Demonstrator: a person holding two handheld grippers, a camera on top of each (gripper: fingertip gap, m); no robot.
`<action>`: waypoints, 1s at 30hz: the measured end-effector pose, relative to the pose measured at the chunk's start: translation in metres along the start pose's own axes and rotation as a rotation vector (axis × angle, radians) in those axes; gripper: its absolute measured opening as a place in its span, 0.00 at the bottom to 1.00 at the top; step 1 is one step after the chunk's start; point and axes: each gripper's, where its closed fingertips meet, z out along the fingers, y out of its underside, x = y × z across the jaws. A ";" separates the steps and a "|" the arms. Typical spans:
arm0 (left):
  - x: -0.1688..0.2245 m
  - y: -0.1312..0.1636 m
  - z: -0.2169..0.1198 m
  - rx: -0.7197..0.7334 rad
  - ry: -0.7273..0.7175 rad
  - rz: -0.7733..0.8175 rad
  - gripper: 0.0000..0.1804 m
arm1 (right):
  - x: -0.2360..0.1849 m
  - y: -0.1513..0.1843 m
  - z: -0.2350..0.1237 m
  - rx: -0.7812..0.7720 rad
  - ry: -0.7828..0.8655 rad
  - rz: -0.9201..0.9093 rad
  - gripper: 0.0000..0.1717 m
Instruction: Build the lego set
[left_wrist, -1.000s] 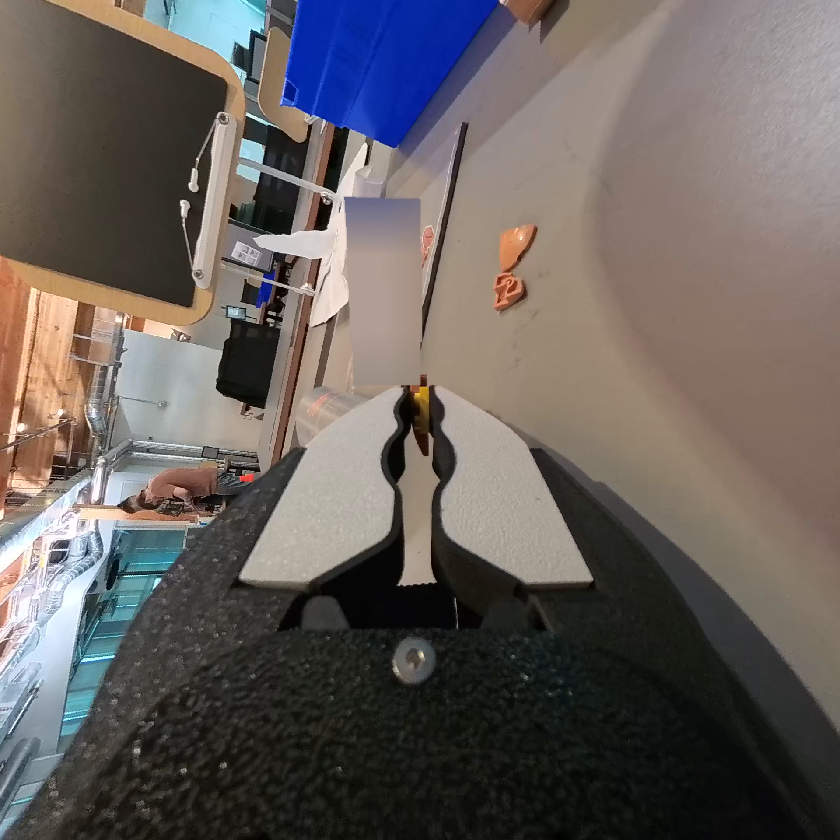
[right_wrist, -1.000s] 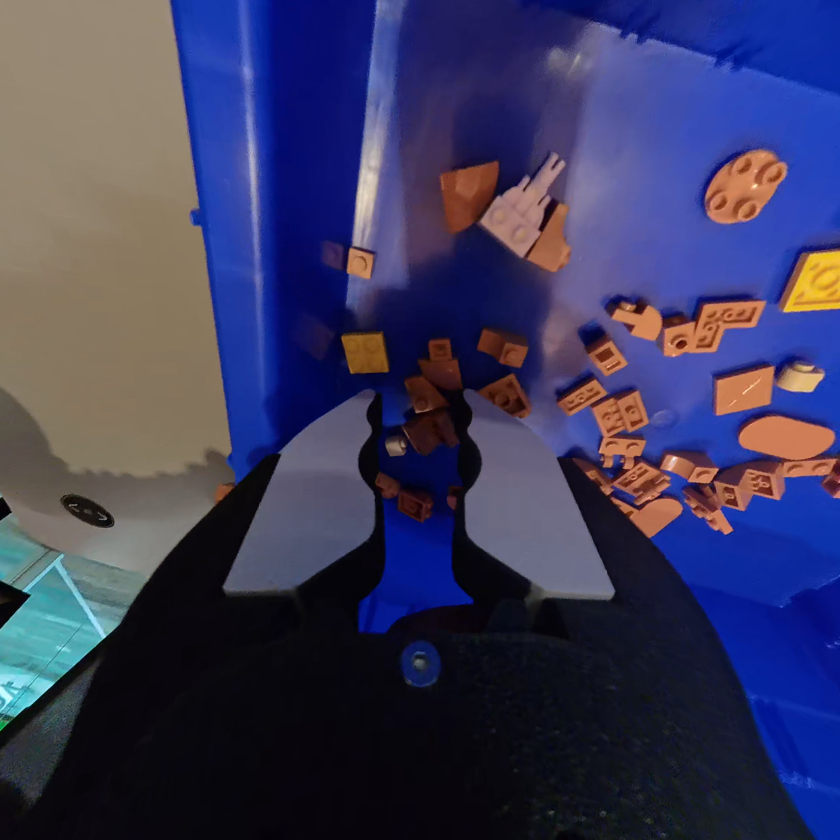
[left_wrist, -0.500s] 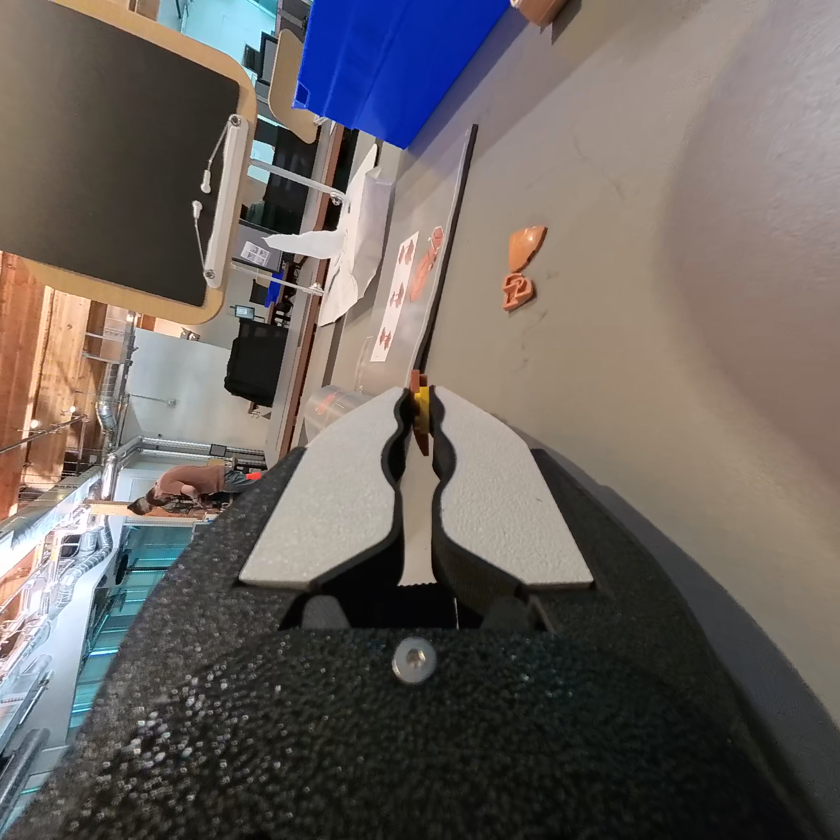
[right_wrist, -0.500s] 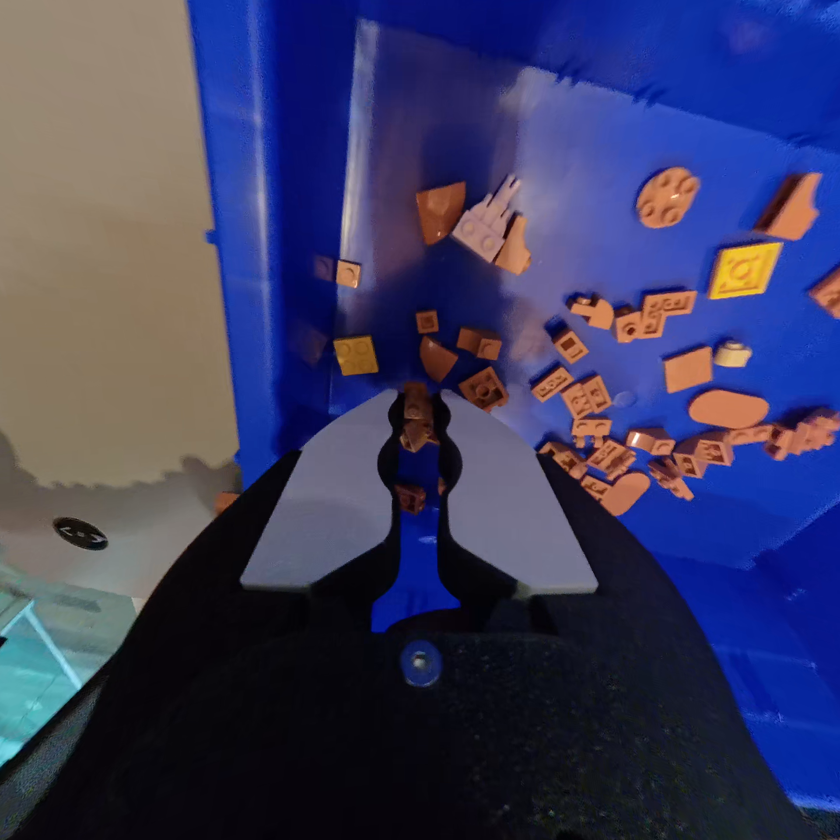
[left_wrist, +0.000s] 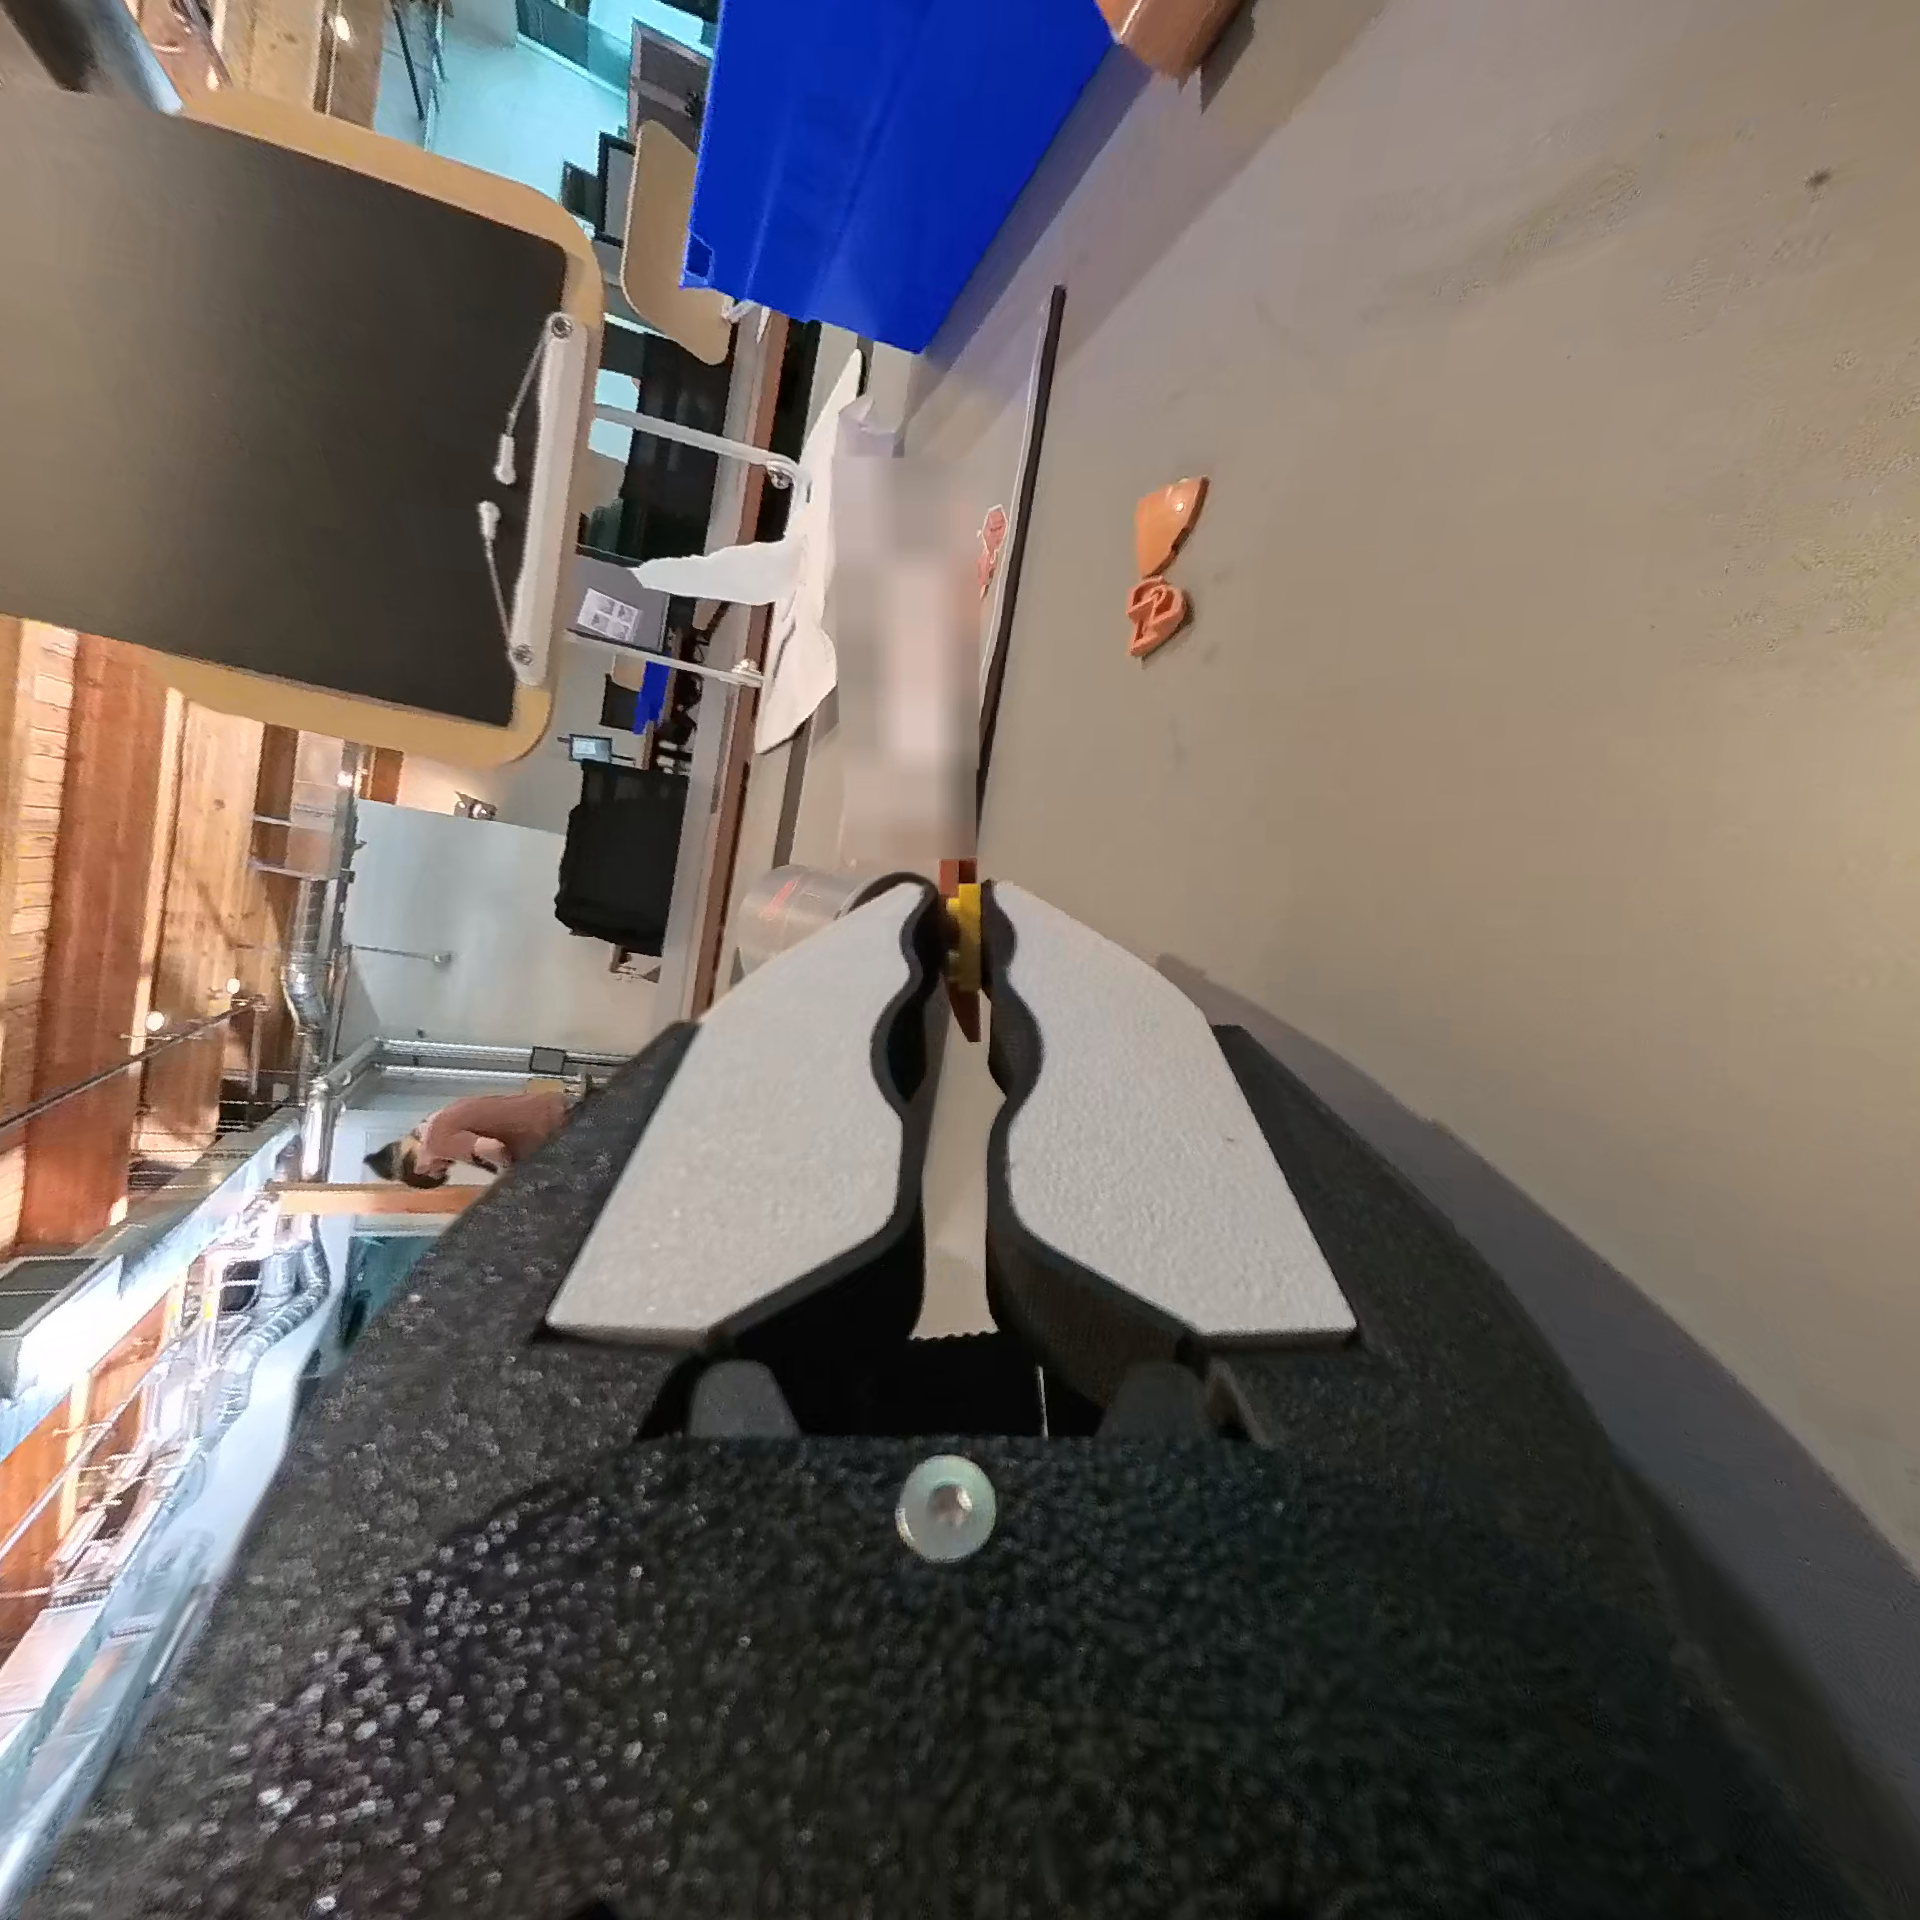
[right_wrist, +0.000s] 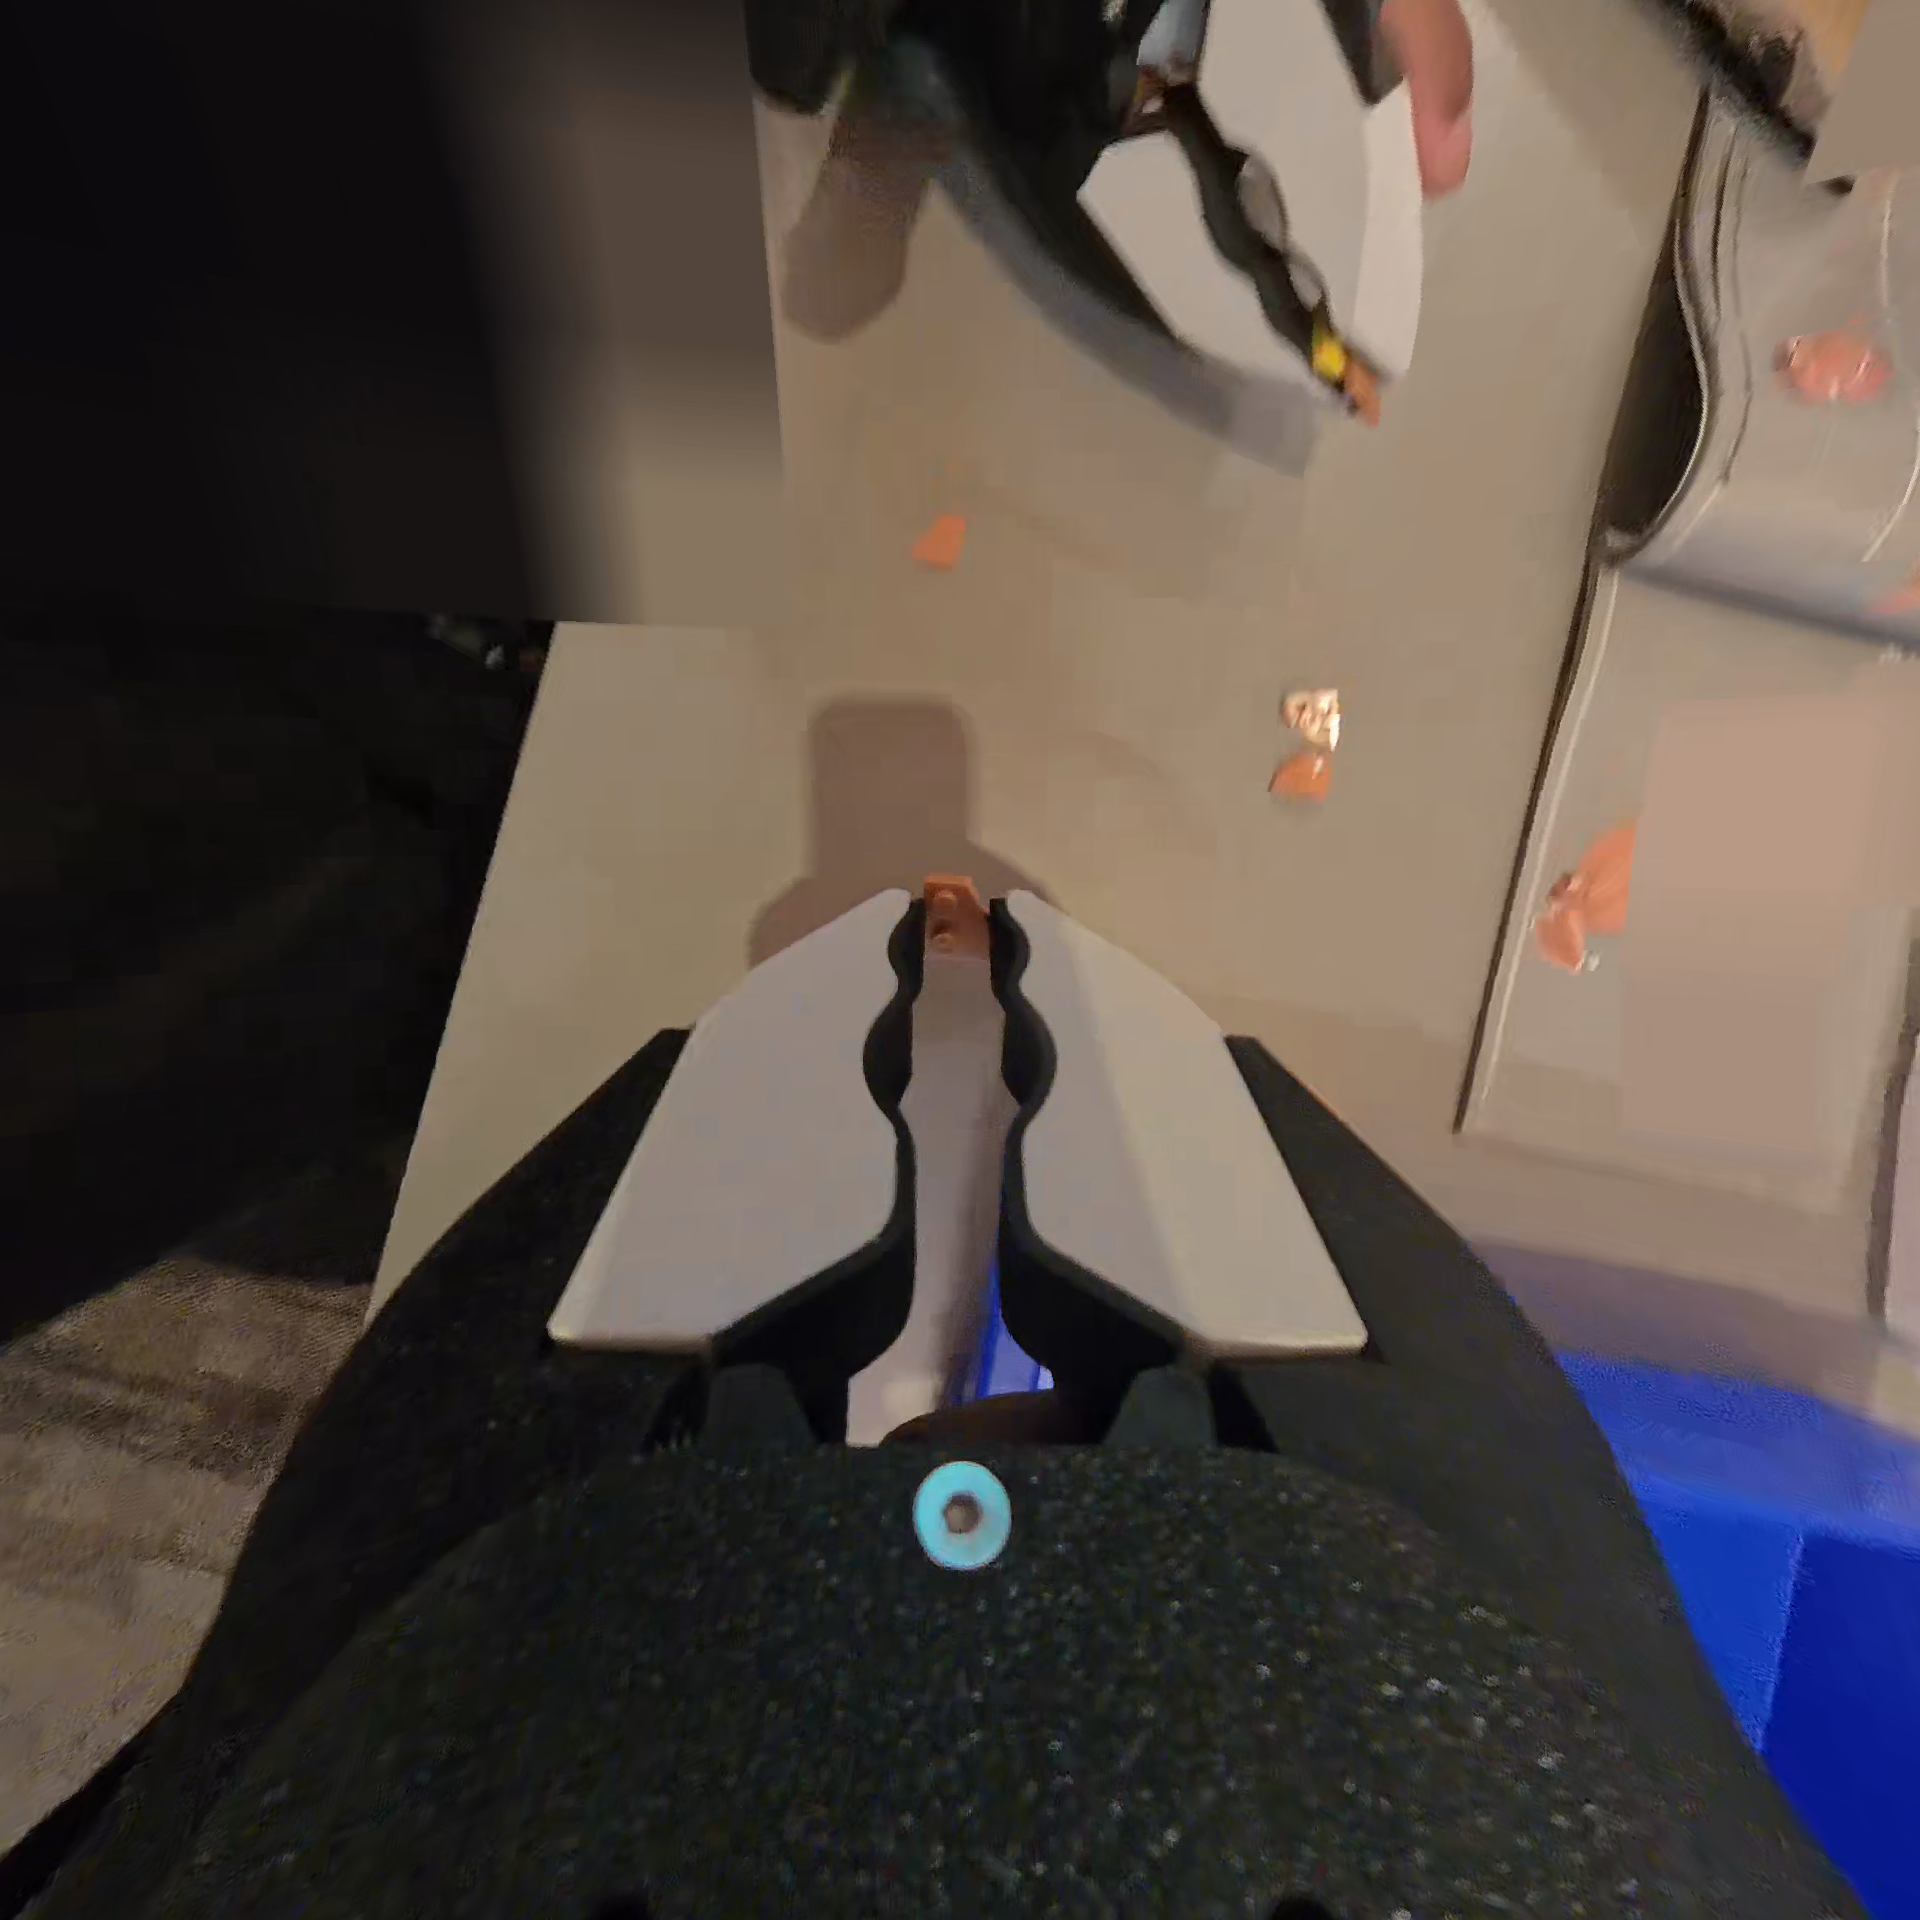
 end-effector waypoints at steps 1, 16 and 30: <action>0.001 -0.001 -0.004 0.003 -0.004 0.011 0.03 | 0.003 -0.010 0.015 -0.013 0.018 0.001 0.07; 0.031 -0.008 -0.038 0.060 0.047 0.124 0.04 | 0.041 -0.041 0.137 -0.170 0.076 0.086 0.09; 0.029 -0.003 -0.038 0.044 0.046 0.072 0.04 | 0.049 -0.016 0.139 -0.076 0.144 0.186 0.15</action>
